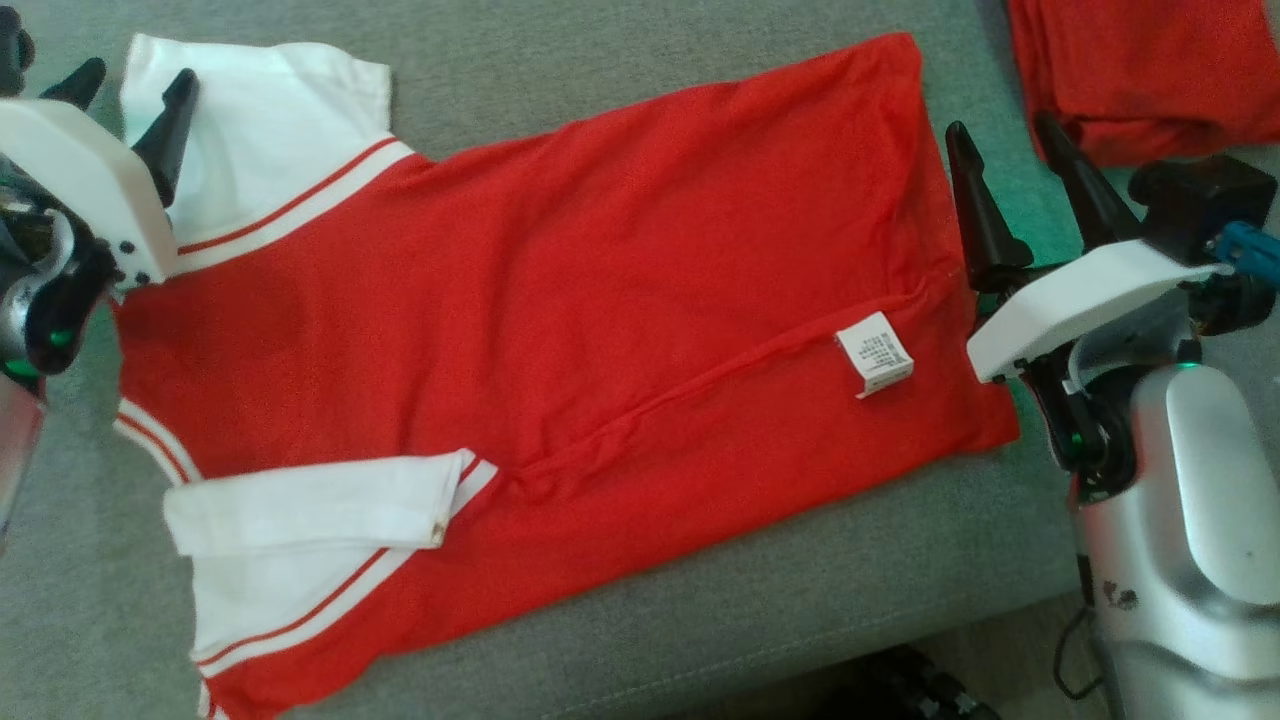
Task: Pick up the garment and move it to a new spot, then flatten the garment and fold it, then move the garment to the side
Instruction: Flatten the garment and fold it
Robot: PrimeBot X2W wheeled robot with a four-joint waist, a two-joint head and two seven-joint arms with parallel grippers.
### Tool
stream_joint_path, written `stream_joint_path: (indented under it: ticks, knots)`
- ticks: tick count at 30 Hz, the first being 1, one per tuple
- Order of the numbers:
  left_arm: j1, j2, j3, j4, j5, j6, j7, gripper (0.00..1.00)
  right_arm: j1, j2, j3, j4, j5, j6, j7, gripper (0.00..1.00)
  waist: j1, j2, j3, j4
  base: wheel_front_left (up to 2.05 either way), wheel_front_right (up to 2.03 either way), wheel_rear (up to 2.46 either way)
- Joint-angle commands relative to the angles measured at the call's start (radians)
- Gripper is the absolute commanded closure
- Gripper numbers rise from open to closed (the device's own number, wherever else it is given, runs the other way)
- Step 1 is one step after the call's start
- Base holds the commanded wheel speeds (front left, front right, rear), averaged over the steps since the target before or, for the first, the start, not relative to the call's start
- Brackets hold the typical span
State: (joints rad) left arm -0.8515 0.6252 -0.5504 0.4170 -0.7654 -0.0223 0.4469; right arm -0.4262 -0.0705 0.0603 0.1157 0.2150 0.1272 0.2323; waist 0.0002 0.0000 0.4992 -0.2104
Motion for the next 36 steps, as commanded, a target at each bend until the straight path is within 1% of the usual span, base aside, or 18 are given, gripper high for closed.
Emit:
stream_joint_path:
  ticks: [1, 6, 7, 8, 9, 10, 11, 14, 17, 20, 26, 30, 36]
  knots:
    - [-0.056, 0.052, 0.039, -0.018, 0.000, -0.002, 0.009, 0.00, -0.023, 0.001, 0.022, -0.029, 0.008, 0.003, -0.012, 0.00, -0.0002, 0.0000, 0.011, -0.013, 0.00, 0.00, 0.00]
    - [-0.060, 0.055, 0.020, 0.005, -0.004, -0.006, 0.056, 0.00, -0.035, 0.005, 0.032, -0.013, 0.015, 0.003, -0.025, 0.00, -0.0002, 0.0000, 0.015, -0.025, 0.00, 0.00, 0.00]
    - [-0.059, 0.054, 0.009, 0.007, -0.003, -0.008, 0.074, 0.20, -0.040, 0.006, 0.037, -0.008, 0.018, 0.003, -0.029, 0.00, -0.0002, 0.0000, 0.015, -0.027, 0.00, 0.00, 0.00]
    - [-0.058, 0.054, 0.003, 0.006, 0.000, -0.008, 0.081, 0.51, -0.042, 0.006, 0.039, -0.006, 0.019, 0.003, -0.030, 0.00, -0.0002, 0.0000, 0.014, -0.028, 0.00, 0.00, 0.00]
    - [-0.058, 0.054, 0.003, 0.006, 0.000, -0.008, 0.081, 0.51, -0.042, 0.006, 0.039, -0.006, 0.019, 0.003, -0.030, 0.00, -0.0002, 0.0000, 0.014, -0.028, 0.00, 0.00, 0.00]
    - [-0.057, 0.055, -0.009, 0.003, 0.009, -0.007, 0.089, 0.82, -0.048, 0.006, 0.044, -0.003, 0.020, 0.003, -0.031, 0.00, -0.0002, 0.0000, 0.014, -0.028, 0.00, 0.00, 0.00]
    - [-0.057, 0.054, -0.012, 0.002, 0.011, -0.007, 0.089, 1.00, -0.053, 0.005, 0.047, -0.001, 0.020, 0.003, -0.030, 0.00, -0.0002, 0.0000, 0.014, -0.027, 0.00, 0.00, 0.00]
    - [-0.060, 0.048, -0.016, -0.002, 0.021, -0.004, 0.069, 1.00, -0.071, -0.001, 0.057, 0.009, 0.019, 0.003, -0.024, 0.00, -0.0002, 0.0000, 0.010, -0.020, 0.00, 0.00, 0.00]
    - [-0.071, 0.036, -0.014, -0.003, 0.041, 0.004, 0.018, 1.00, -0.099, -0.013, 0.069, 0.027, 0.017, 0.003, -0.009, 0.00, -0.0002, 0.0000, 0.001, -0.006, 0.00, 0.00, 0.00]
    - [-0.089, 0.018, -0.010, -0.001, 0.056, -0.001, -0.046, 1.00, -0.138, -0.028, 0.077, 0.057, 0.020, 0.003, 0.024, 0.00, -0.0002, 0.0000, -0.011, 0.016, 0.00, 0.00, 0.00]
    - [-0.110, -0.028, -0.023, -0.025, 0.073, -0.022, -0.130, 1.00, -0.240, -0.085, 0.082, 0.160, -0.006, 0.003, 0.127, 0.00, -0.0002, 0.0000, -0.030, 0.081, 0.00, 0.00, 0.00]
    - [-0.112, -0.057, -0.037, -0.053, 0.075, -0.036, -0.165, 1.00, -0.293, -0.135, 0.100, 0.238, -0.026, 0.003, 0.187, 0.00, -0.0002, 0.0000, -0.033, 0.124, 0.00, 0.00, 0.00]
    - [-0.106, -0.085, -0.054, -0.084, 0.072, -0.046, -0.190, 1.00, -0.344, -0.189, 0.133, 0.342, -0.019, 0.003, 0.258, 0.00, -0.0002, 0.0000, -0.034, 0.162, 0.00, 0.00, 0.00]
